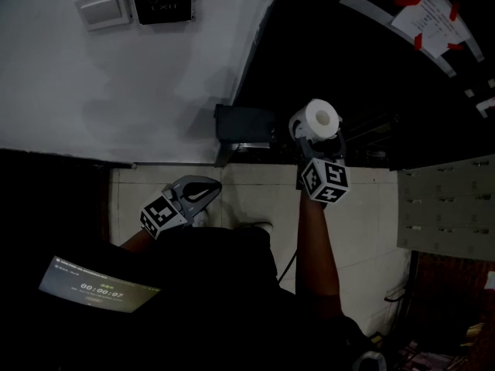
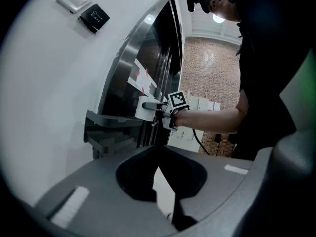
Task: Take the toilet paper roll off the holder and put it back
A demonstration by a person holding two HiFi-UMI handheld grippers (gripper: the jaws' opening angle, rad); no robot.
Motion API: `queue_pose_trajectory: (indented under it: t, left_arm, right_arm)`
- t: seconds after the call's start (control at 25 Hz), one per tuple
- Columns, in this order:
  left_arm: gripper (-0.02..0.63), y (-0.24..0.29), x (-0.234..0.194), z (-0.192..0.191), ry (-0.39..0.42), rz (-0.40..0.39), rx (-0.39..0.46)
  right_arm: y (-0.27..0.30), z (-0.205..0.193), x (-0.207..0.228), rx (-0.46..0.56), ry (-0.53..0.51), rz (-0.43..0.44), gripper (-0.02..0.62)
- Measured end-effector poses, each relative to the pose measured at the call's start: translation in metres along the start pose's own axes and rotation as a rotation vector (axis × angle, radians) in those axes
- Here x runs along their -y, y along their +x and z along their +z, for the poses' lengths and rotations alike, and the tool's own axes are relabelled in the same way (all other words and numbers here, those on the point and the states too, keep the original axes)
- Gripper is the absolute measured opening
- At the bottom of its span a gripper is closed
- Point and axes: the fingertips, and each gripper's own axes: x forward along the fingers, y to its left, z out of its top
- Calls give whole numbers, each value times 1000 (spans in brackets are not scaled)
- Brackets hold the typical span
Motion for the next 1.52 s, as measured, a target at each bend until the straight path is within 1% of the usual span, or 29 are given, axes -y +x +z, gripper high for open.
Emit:
queue_pose_trajectory:
  t: [0.12, 0.2, 0.44, 0.52, 0.68, 0.8, 0.88, 0.96, 1.04, 1.24, 1.36, 1.52]
  left_arm:
    - [3, 0, -1, 0, 0, 1, -3]
    - [3, 0, -1, -1, -2, 4, -3]
    - [3, -1, -3, -1, -1, 15, -6]
    - [3, -2, -4, -2, -2, 18, -8]
    - [3, -3, -4, -1, -1, 19, -7]
    - [3, -4, -4, -1, -2, 19, -8]
    - [3, -4, -4, -3, -1, 20, -9]
    - [3, -5, -4, -3, -2, 21, -10]
    - [3, -6, -4, -3, -4, 21, -9]
    - [3, -6, -3, -3, 0, 19, -6]
    - [3, -5, -3, -4, 4, 18, -4]
    - [3, -6, -3, -6, 2, 23, -6]
  right_arm:
    - [1, -3, 3, -4, 3, -6, 422]
    - [2, -6, 5, 0, 28, -4, 422]
    - [2, -25, 15, 37, 196, 4, 422]
    - [2, -33, 19, 63, 306, 16, 422]
    - [2, -55, 31, 123, 641, 34, 422]
    - [2, -84, 40, 129, 899, 28, 422]
    - [3, -104, 43, 143, 1069, 55, 422]
    - [4, -119, 42, 160, 1197, 81, 422]
    - [3, -131, 37, 157, 1275, 78, 422]
    - [6, -150, 25, 174, 1429, 77, 422]
    - [8, -156, 22, 187, 1480, 95, 422]
    - [9, -159, 17, 191, 1518, 113, 422]
